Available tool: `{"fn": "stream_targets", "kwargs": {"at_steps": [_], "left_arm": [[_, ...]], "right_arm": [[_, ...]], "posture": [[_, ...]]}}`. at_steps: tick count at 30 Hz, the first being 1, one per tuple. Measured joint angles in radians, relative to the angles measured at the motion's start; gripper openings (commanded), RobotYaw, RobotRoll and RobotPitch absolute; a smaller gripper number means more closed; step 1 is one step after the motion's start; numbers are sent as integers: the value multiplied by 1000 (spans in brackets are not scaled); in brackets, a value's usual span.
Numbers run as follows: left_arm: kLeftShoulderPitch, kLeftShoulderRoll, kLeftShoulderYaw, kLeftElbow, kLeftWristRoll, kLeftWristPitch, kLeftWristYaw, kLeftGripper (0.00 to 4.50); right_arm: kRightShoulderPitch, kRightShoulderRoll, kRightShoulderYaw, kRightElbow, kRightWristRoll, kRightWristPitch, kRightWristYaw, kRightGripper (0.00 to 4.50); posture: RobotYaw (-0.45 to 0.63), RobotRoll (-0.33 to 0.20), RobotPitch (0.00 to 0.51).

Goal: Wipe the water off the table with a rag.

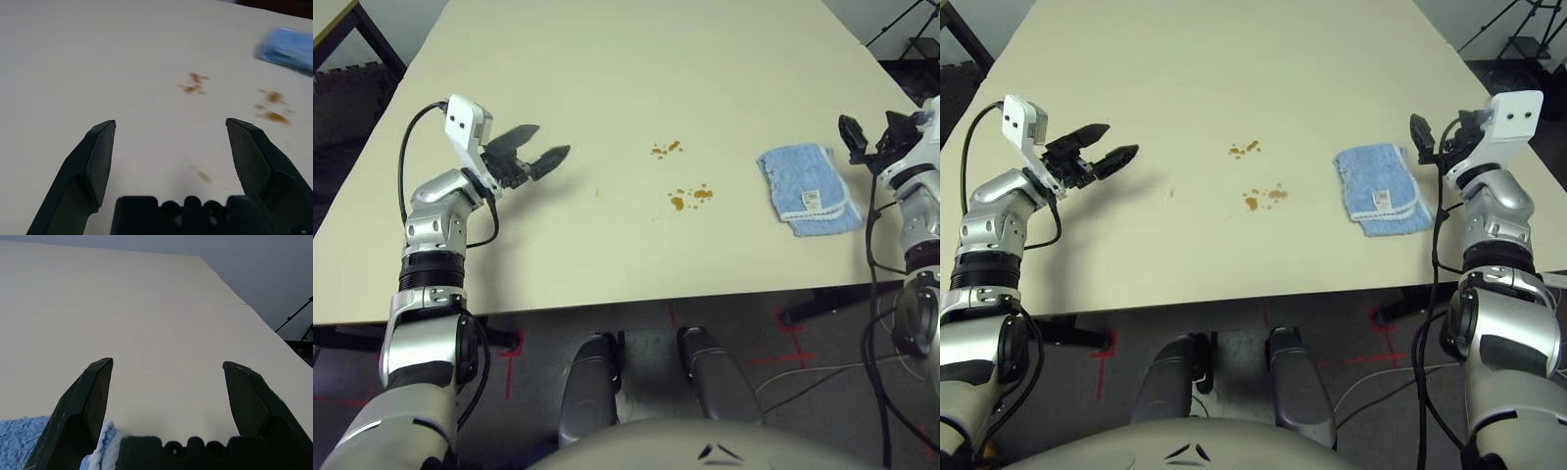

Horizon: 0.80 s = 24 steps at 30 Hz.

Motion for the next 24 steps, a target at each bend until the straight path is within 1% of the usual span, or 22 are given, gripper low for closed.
{"fn": "stream_targets", "kwargs": {"at_steps": [4,10,13,15,19,24], "left_arm": [[23,25,-24,-81,-29,66,-84,4500],[23,25,-42,-85,-25,60,-98,4500],[21,22,-51,-79,-19,41,-98,4500],[20,20,-58,-70,-15,28,-98,4500],[14,11,-72,-67,-4,9,-97,4500],[5,-2,-78,-58,3,-5,-95,4500]], "right_arm": [[-3,-15,0,4,1,46,3,4473],[-11,-54,-3,-1,30,201,54,4473],[-2,-86,1,-38,42,304,118,4473],[19,-109,9,-80,45,384,171,4473],[91,-113,50,-183,47,518,256,4473],[175,-101,91,-294,46,612,302,4473]], "posture": [[-167,0,152],[-176,0,149],[-185,0,146],[-188,0,145],[-193,0,143],[-196,0,144]]}}
